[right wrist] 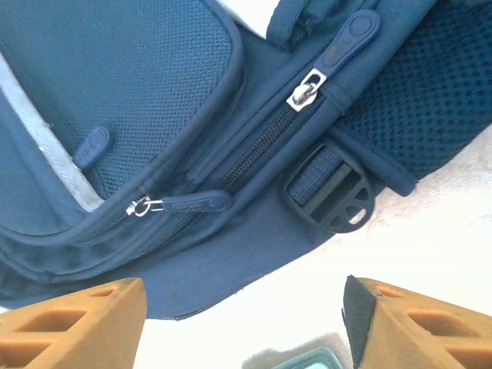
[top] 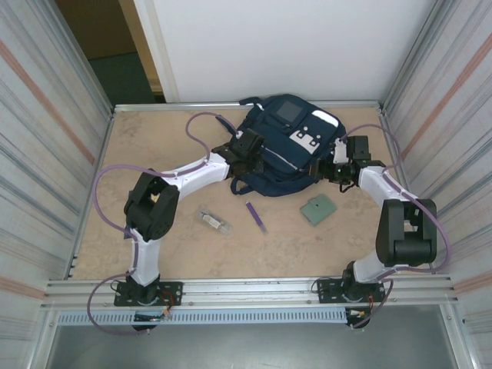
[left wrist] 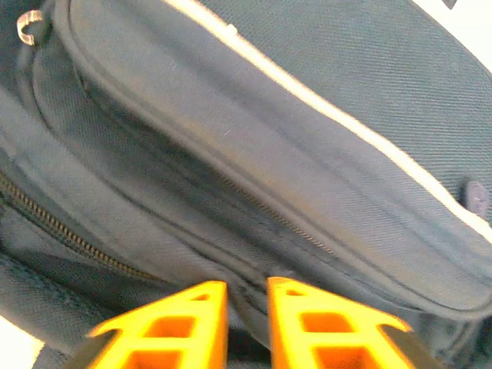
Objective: Pack the student bag
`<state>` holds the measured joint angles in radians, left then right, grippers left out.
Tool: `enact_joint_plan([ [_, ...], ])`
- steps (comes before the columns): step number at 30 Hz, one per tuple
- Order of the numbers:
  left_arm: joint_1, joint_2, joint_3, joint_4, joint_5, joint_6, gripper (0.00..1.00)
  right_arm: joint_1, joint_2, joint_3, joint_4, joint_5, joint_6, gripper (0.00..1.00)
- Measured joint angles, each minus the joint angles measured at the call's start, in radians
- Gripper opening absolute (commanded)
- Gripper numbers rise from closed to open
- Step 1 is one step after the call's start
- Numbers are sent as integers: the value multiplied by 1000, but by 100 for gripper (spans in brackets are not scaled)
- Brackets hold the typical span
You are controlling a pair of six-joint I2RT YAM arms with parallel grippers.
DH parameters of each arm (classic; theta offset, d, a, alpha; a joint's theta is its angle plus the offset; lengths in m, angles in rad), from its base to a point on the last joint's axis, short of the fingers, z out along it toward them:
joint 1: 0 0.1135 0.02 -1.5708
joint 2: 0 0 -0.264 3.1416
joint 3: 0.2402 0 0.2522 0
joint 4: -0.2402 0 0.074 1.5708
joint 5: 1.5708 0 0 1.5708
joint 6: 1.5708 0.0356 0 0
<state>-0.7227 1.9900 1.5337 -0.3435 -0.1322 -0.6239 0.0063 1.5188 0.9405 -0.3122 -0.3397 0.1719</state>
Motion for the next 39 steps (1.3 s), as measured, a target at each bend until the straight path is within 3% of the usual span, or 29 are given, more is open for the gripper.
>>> enact_joint_plan([
  [10,30,66,37,-11,28,-125,67,-1,-5,-6,-16,30,-1,69],
  [14,30,72,41,-39,8,-169,69,-1,-5,-6,-26,29,-1,70],
  [22,27,101,73,-64,-32,-196,47,-1,6,-6,-31,29,0,70],
  [27,3,123,76,-67,-132,-188,2,-1,19,-6,-33,24,1,70],
  [34,-6,55,44,-44,-167,-158,0,-17,19,-6,-46,34,-10,68],
  [39,14,-39,45,-42,-109,-124,0,-30,19,-6,-66,7,-80,69],
])
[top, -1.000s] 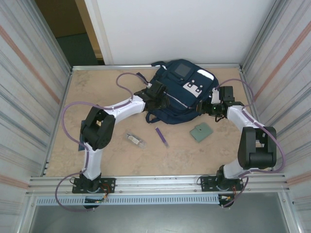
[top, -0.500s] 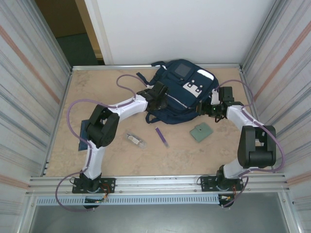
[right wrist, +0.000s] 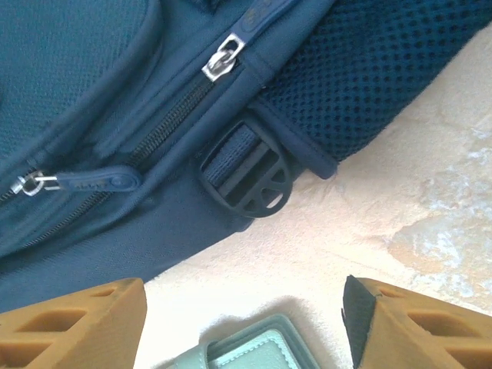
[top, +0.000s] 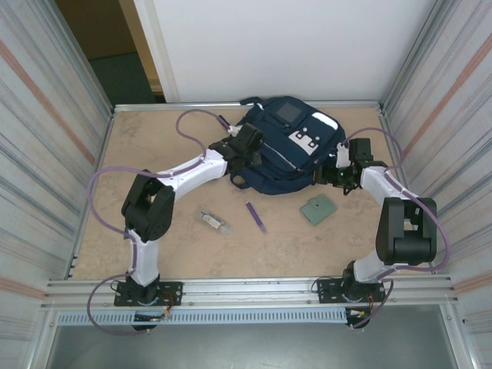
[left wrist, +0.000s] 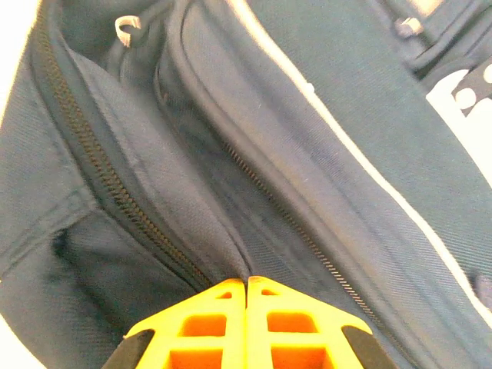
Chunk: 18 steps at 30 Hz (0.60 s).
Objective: Pack the student bag
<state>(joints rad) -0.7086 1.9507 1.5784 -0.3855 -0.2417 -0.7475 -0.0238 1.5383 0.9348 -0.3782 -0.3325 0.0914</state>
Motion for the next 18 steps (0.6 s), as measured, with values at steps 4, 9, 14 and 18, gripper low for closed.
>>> enact_joint_plan([
  [4,14,-44,35,1,55,15,0,4,26,10,-16,-91,-93,69],
  [9,16,-45,92,-6,111,21,0,10,130,61,-66,-195,-178,67],
  [14,35,-45,148,-14,174,21,0,13,148,61,-43,-221,-221,69],
  [18,46,-45,169,-14,193,22,0,11,148,38,38,-184,-234,71],
])
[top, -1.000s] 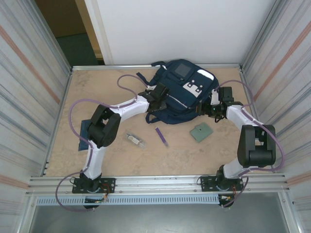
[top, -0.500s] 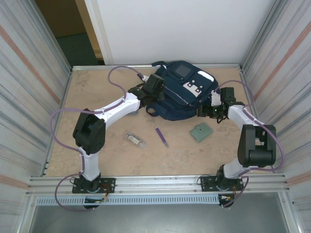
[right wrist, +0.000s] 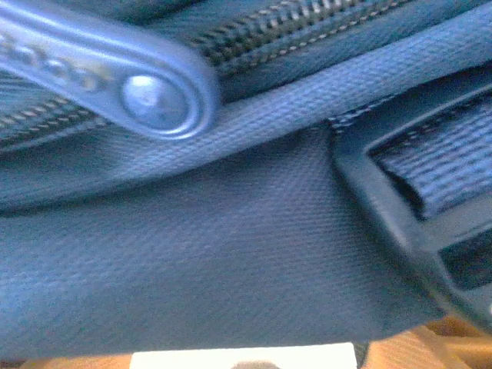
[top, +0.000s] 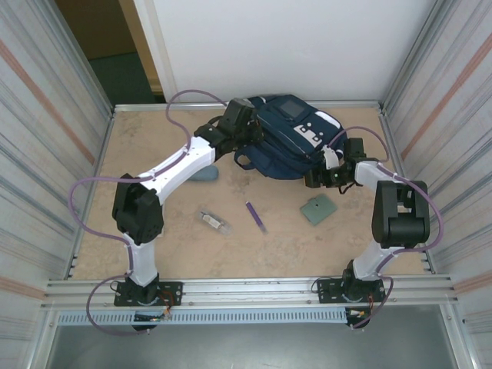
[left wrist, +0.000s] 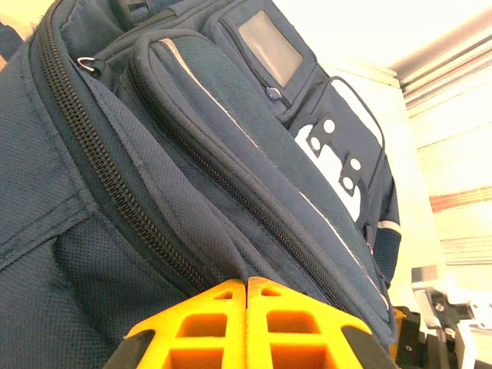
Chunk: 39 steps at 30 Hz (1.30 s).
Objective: Pack the student bag
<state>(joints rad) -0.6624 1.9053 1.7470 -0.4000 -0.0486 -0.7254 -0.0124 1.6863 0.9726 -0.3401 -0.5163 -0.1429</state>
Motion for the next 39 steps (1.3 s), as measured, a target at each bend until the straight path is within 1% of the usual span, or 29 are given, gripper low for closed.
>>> enact_joint_plan([
  [3,0,0,6,-10,11,2,0,-16,0,-18,42,28,0,72],
  [7,0,0,23,-25,29,8,0,-46,0,-27,94,29,-9,72],
  [13,2,0,49,-42,51,21,0,-46,0,-66,186,33,-31,72],
  [15,2,0,50,-47,58,23,0,-46,0,-68,199,50,-40,72],
  [18,2,-1,50,-53,67,23,0,-47,0,-68,225,68,-51,68],
  [19,2,-2,50,-54,68,23,0,-47,0,-68,232,70,-54,64],
  [20,2,-4,50,-55,68,23,0,-47,0,-68,238,71,-58,57],
  [22,2,-9,50,-55,70,24,0,-47,2,-68,245,68,-71,37],
  [23,2,-11,50,-55,73,25,0,-47,5,-68,245,64,-75,29],
  [25,2,-15,50,-55,75,26,0,-49,11,-68,243,55,-79,19],
  [28,6,-17,50,-55,76,27,0,-54,15,-68,238,47,-80,7],
  [30,9,-17,50,-56,78,33,0,-55,15,-68,234,44,-80,1],
  [32,10,-17,50,-58,74,42,0,-55,15,-59,202,43,-76,0],
  [35,16,-17,49,-57,64,51,0,-42,15,16,66,46,-74,0],
  [39,26,-17,47,-36,48,58,0,1,16,146,-122,46,-69,0],
])
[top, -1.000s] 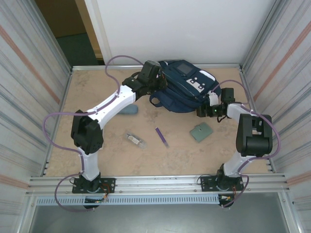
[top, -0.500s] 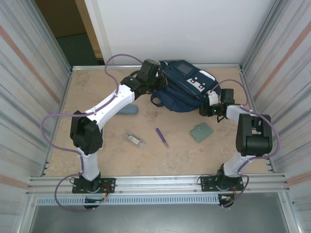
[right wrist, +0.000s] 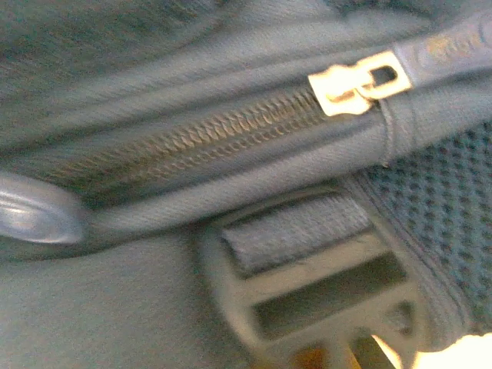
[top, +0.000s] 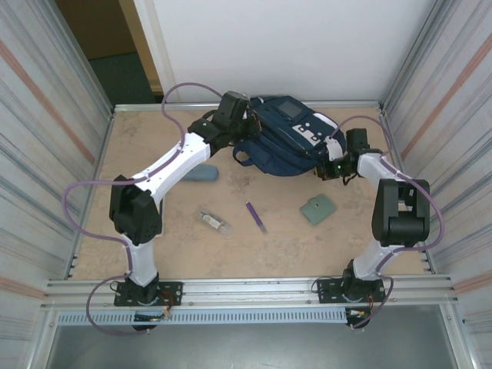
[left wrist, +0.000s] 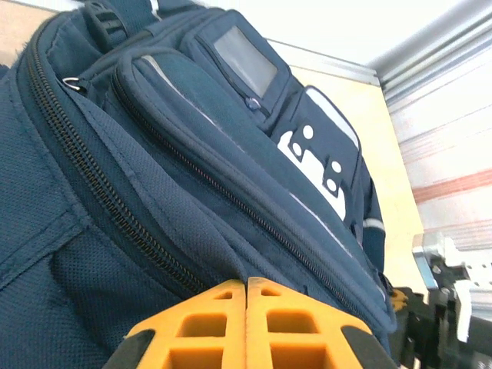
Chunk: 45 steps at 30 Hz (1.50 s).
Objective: Pack the student bag
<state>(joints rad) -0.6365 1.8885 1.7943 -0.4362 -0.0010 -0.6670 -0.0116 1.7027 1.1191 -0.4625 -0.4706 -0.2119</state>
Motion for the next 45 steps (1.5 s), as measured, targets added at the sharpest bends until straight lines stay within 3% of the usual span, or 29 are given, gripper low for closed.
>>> enact_joint_plan([
  [12,5,76,-56,114,-53,-20,0,78,12,52,-272,-205,-2,0],
  [17,-4,133,-82,157,-69,-66,0,123,12,55,-260,-272,65,0],
  [20,-14,162,-93,185,-72,-82,0,164,11,30,-164,-289,182,0],
  [21,-18,165,-109,203,-71,-86,2,178,11,13,-129,-287,224,0],
  [24,-19,164,-172,253,-57,-85,25,212,11,-39,-49,-257,340,1],
  [29,13,139,-309,310,67,-29,44,245,11,-97,36,-172,461,4],
  [32,34,80,-391,313,151,39,50,249,-3,-128,82,-140,520,8],
  [36,15,-55,-507,326,207,139,53,249,-32,-160,103,-122,581,27],
  [39,-62,-146,-588,352,210,204,55,249,-55,-160,92,-108,602,38],
  [45,-224,-127,-604,376,180,319,59,200,-180,-168,56,-70,684,45],
])
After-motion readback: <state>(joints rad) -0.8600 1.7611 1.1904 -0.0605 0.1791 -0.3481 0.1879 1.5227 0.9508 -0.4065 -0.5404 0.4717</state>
